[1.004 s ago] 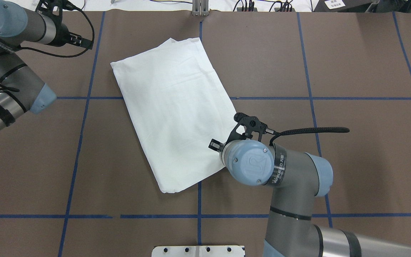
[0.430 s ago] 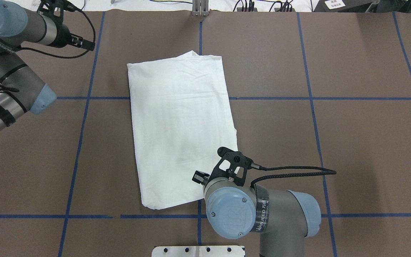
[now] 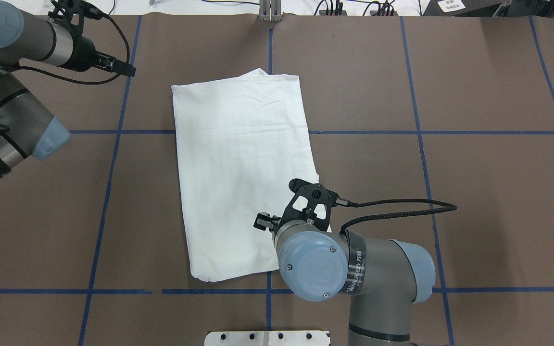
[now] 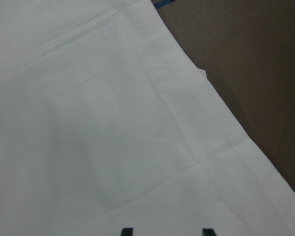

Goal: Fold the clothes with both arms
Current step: 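Move both grippers to the bundle's corners nearest the robot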

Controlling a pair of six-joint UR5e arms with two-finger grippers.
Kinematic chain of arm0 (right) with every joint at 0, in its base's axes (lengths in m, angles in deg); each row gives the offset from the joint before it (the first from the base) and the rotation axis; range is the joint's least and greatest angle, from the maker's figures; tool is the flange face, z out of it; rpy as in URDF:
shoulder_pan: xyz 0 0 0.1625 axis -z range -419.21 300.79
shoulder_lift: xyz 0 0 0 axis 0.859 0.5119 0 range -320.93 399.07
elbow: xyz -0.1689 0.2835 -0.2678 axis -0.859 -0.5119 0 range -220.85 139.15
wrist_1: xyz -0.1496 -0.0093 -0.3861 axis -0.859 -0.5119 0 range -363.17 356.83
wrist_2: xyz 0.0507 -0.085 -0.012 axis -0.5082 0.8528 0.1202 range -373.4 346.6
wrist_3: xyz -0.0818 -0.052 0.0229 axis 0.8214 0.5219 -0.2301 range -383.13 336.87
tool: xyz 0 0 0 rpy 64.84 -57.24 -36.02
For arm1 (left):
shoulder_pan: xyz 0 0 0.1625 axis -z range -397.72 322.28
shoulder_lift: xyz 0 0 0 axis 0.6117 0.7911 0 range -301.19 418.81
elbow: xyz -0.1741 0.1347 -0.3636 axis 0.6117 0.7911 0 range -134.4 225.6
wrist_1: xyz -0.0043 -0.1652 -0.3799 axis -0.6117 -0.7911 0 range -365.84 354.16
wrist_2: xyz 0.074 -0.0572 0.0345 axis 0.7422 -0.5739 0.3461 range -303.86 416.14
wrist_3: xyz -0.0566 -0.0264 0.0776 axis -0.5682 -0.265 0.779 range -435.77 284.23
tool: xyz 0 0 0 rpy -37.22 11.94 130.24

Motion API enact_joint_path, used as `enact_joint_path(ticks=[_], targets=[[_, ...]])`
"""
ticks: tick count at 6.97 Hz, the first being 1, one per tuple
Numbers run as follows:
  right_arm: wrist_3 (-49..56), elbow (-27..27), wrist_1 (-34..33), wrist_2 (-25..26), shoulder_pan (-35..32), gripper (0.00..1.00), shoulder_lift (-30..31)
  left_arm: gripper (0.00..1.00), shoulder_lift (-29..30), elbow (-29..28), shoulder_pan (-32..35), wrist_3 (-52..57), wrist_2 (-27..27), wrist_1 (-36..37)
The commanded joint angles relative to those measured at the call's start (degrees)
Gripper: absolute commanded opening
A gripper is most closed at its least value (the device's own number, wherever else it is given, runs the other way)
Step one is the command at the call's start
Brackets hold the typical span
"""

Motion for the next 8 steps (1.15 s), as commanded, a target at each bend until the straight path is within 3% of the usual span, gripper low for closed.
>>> enact_joint_path(ticks=[1,2,3,4,6,8], targets=[[5.29,0.12,4.91,-1.66,-2.52,1.0,2.1,1.0,-7.9,14.35,-1.45,-9.48,-5.0,0.94],[6.07,0.21,15.31,-3.58,-2.7,1.0,6.72,1.0,-14.21,23.47,-5.82,-16.25,-4.92,0.95],[6.43,1.52,17.76,-5.17,-3.39,1.0,9.82,1.0,-20.45,31.4,-10.39,-23.37,-4.31,0.86],[6.43,5.45,17.87,-5.27,-3.4,1.0,12.98,1.0,-25.64,38.18,-16.78,-31.01,0.48,0.68],[6.43,8.82,17.87,-5.18,-3.23,1.0,16.0,1.0,-26.58,39.57,-35.39,-49.46,17.66,0.42],[6.43,8.65,17.87,-4.92,-3.14,1.0,16.0,0.95,-25.27,38.08,-45.1,-60.22,27.81,0.51]])
